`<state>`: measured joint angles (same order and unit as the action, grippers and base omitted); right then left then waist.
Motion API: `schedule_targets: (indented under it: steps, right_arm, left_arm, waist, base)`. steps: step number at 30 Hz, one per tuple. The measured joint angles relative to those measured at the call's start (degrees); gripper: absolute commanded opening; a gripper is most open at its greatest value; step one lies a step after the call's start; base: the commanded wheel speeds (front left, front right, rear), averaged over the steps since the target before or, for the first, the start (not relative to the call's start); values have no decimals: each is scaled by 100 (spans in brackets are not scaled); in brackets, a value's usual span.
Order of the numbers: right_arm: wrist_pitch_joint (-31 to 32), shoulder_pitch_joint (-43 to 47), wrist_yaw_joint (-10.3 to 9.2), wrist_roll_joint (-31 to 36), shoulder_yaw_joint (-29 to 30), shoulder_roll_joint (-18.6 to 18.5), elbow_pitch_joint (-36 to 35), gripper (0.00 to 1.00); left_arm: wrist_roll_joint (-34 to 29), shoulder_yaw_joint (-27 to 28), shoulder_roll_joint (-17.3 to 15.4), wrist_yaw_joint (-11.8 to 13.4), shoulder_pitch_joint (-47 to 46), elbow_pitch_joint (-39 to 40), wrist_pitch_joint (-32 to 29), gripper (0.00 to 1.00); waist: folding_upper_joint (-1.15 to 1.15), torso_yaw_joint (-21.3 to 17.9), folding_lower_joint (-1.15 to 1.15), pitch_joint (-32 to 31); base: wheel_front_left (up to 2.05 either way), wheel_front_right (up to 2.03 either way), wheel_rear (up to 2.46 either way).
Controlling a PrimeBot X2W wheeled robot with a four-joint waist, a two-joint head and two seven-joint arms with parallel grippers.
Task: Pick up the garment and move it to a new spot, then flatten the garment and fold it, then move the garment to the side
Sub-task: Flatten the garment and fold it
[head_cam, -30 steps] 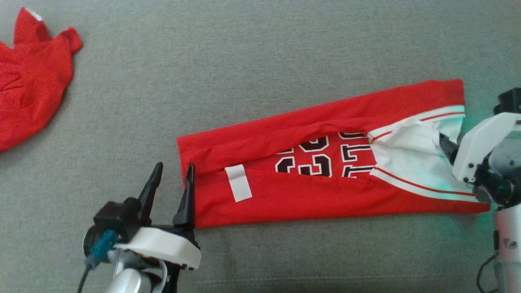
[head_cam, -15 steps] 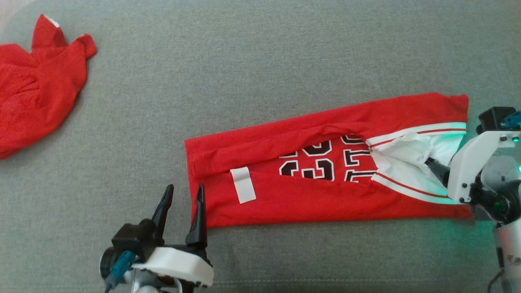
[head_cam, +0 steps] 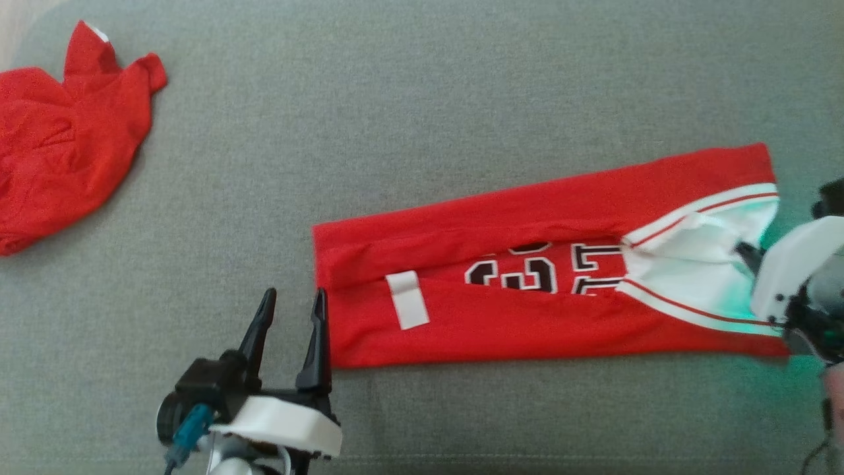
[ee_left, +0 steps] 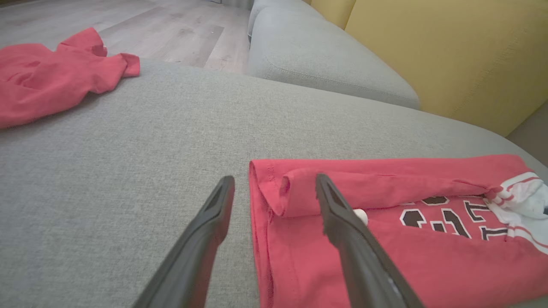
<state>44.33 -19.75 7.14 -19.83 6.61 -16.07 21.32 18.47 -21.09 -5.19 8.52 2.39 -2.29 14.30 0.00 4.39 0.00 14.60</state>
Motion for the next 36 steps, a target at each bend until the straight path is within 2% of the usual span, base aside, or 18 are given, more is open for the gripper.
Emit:
schedule_targets:
  steps: [4,9,14,20,23,27,32,36]
  right_arm:
    - [-48,1,0,114,256,-109,144,0]
    - [-104,43,-1,226,704,-568,194,0]
    - [21,87,-1,-49,557,-650,-668,0]
    - [494,549,-2,-531,-346,-621,-2022,0]
    - [655,633,-2,-681,-834,-413,-2510,0]
    - [662,626,-2,-738,-1621,104,-2635,0]
    - [502,625,-2,-678,-2468,493,-2194,0]
    - [237,619,-2,-601,-2727,772,-1707,0]
  left_arm:
    - [-98,112,41,-83,138,-31,0,100]
    - [-174,269,113,-180,359,-135,0,100]
    - [-172,357,180,-247,446,-155,0,100]
    - [-64,369,185,-193,638,-165,0,100]
    - [-5,347,186,-144,643,-156,0,100]
    - [34,311,186,-137,642,-153,0,100]
    - [34,274,187,-136,632,-169,0,100]
    - [34,258,187,-118,545,-170,0,100]
  waist:
    - [0,-18,0,-99]
    - [0,-35,0,-295]
    - [0,-57,0,-540]
    - [0,-108,0,-711]
    - [0,-115,0,-711]
    - [0,-73,0,-704]
    - [0,88,0,-702]
    - [0,271,0,-679]
  base:
    - [0,0,0]
    - [0,0,0]
    - [0,0,0]
    - [0,0,0]
    - [0,0,0]
    - [0,0,0]
    - [0,0,0]
    - [0,0,0]
